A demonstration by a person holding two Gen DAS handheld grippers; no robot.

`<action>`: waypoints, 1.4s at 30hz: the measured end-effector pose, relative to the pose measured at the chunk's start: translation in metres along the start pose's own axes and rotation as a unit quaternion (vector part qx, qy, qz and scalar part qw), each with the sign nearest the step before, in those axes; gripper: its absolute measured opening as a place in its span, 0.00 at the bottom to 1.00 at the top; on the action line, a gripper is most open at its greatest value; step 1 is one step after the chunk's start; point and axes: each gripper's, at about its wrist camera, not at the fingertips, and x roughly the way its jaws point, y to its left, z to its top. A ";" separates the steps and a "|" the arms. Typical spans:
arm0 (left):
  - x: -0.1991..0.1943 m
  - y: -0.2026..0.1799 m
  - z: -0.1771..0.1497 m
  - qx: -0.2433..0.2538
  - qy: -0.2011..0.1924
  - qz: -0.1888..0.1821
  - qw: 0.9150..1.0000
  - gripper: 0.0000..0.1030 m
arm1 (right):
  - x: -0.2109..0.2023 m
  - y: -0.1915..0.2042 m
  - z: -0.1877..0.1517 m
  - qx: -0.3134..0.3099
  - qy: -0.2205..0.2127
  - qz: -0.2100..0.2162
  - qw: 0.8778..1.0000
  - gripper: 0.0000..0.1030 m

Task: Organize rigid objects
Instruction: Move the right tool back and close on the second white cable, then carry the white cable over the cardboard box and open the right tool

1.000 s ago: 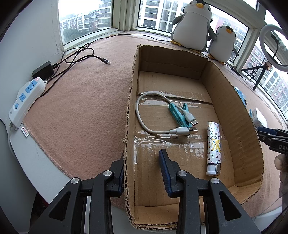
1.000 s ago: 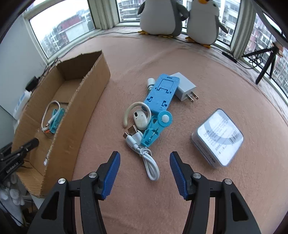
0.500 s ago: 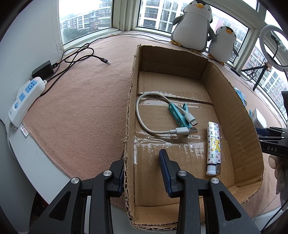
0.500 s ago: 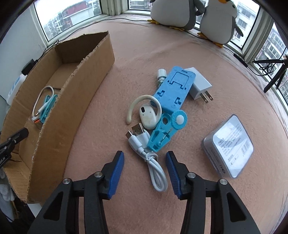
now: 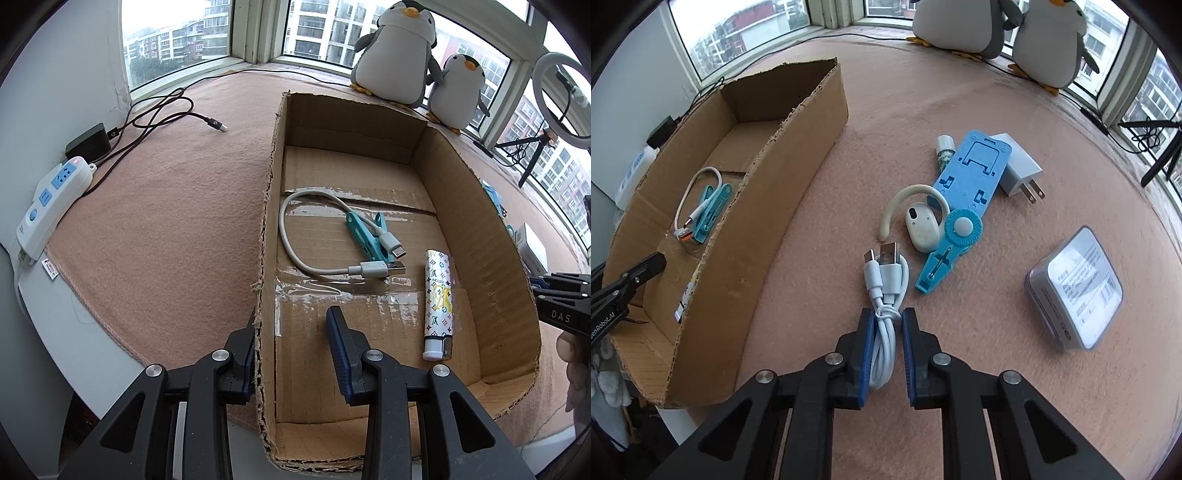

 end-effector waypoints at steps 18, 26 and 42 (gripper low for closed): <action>0.000 0.000 0.000 0.000 0.000 0.000 1.000 0.35 | -0.044 -0.001 -0.011 0.057 -0.072 0.022 0.996 0.12; 0.000 0.000 0.000 0.000 0.000 0.000 1.000 0.35 | -0.076 0.037 0.017 0.022 -0.123 0.041 0.991 0.12; 0.000 0.000 -0.001 0.001 0.000 0.000 1.000 0.35 | -0.044 0.084 0.060 -0.004 -0.121 0.053 0.991 0.12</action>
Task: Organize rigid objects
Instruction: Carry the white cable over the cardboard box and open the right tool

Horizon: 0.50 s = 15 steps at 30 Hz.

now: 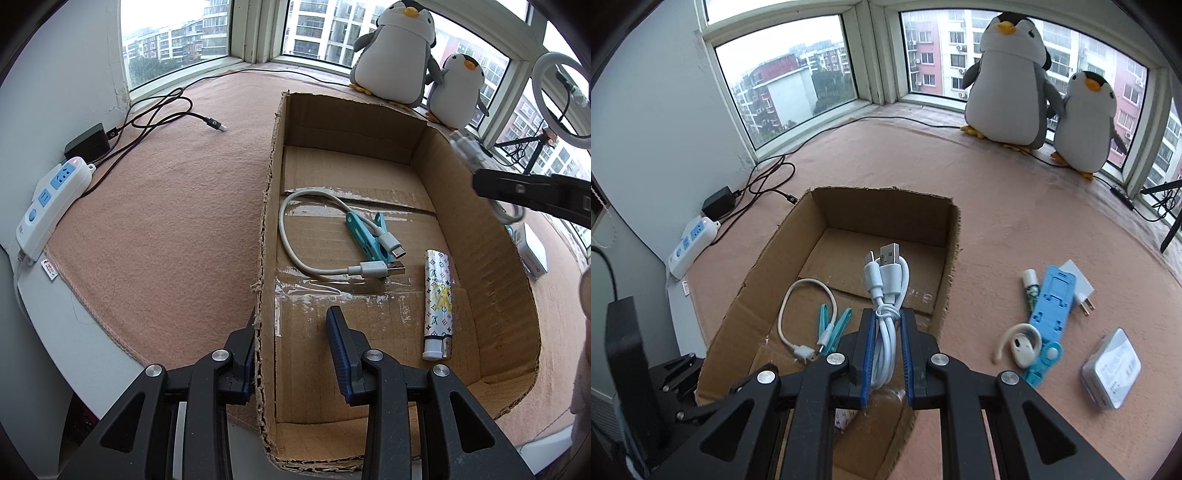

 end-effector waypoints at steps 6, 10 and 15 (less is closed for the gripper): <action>0.000 0.000 0.000 0.000 0.000 0.000 1.000 0.35 | 0.011 0.000 0.002 0.001 0.006 0.000 1.000 0.12; 0.000 0.000 0.000 0.000 0.000 0.000 1.000 0.35 | 0.013 0.000 0.002 -0.004 0.006 0.001 1.000 0.14; 0.000 -0.001 0.000 0.000 0.000 0.000 1.000 0.35 | 0.012 -0.002 0.002 0.002 0.004 0.003 1.000 0.33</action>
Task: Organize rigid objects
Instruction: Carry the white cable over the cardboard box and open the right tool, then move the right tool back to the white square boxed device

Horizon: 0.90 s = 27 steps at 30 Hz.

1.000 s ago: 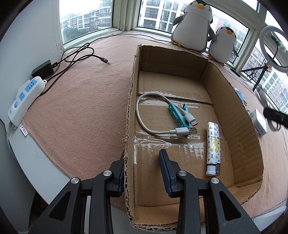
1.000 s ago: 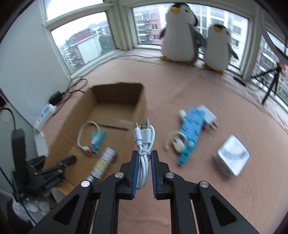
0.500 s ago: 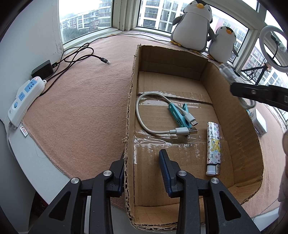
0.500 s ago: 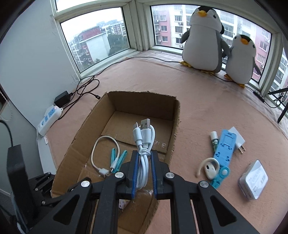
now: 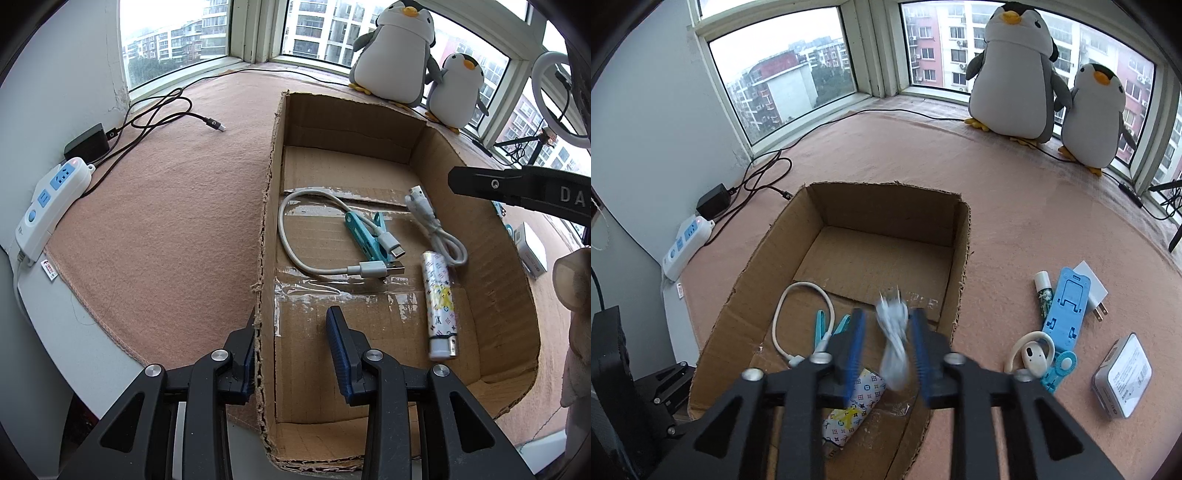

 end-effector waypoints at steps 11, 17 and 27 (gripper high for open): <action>0.000 0.000 0.000 0.000 0.000 -0.001 1.000 0.35 | -0.018 -0.013 -0.011 0.018 -0.009 0.005 1.000 0.37; 0.000 -0.001 0.000 0.000 0.000 0.000 1.000 0.35 | -0.034 -0.034 -0.021 0.049 -0.021 0.006 0.999 0.39; 0.000 -0.001 -0.001 0.000 0.000 0.000 1.000 0.35 | -0.056 -0.097 -0.043 0.136 -0.030 -0.009 0.990 0.46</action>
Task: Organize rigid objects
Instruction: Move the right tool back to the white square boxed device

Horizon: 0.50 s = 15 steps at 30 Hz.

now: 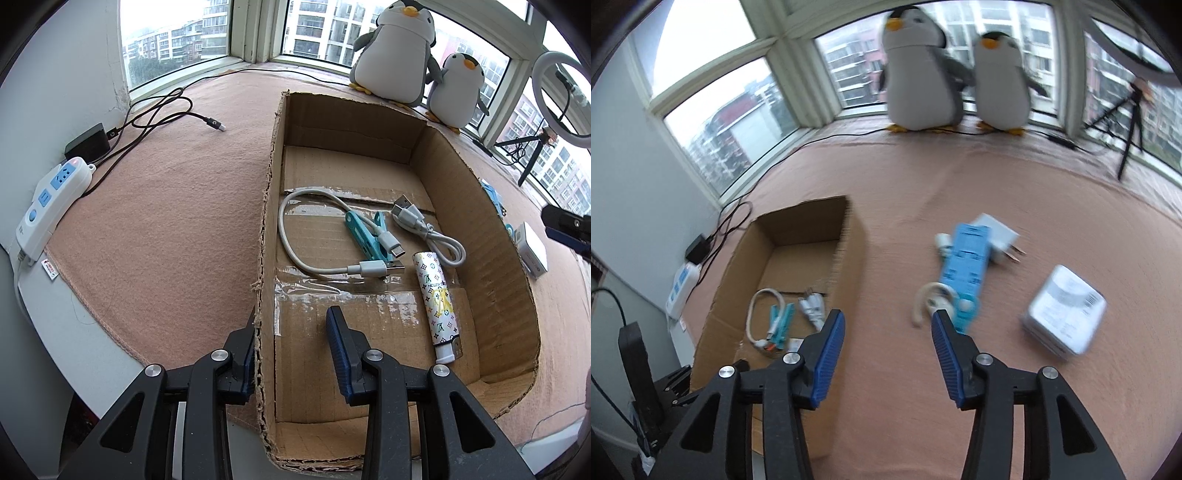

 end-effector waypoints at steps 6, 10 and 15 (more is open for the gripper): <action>0.000 0.000 0.000 0.000 0.000 0.000 1.000 0.35 | -0.004 -0.037 -0.004 0.040 0.004 -0.016 0.999 0.46; 0.000 0.000 0.000 0.000 0.000 0.000 1.000 0.35 | -0.011 -0.060 -0.005 0.062 0.001 -0.027 0.998 0.46; 0.000 0.000 0.000 0.000 0.000 0.000 1.000 0.35 | -0.015 -0.087 -0.006 0.075 -0.003 -0.050 0.996 0.46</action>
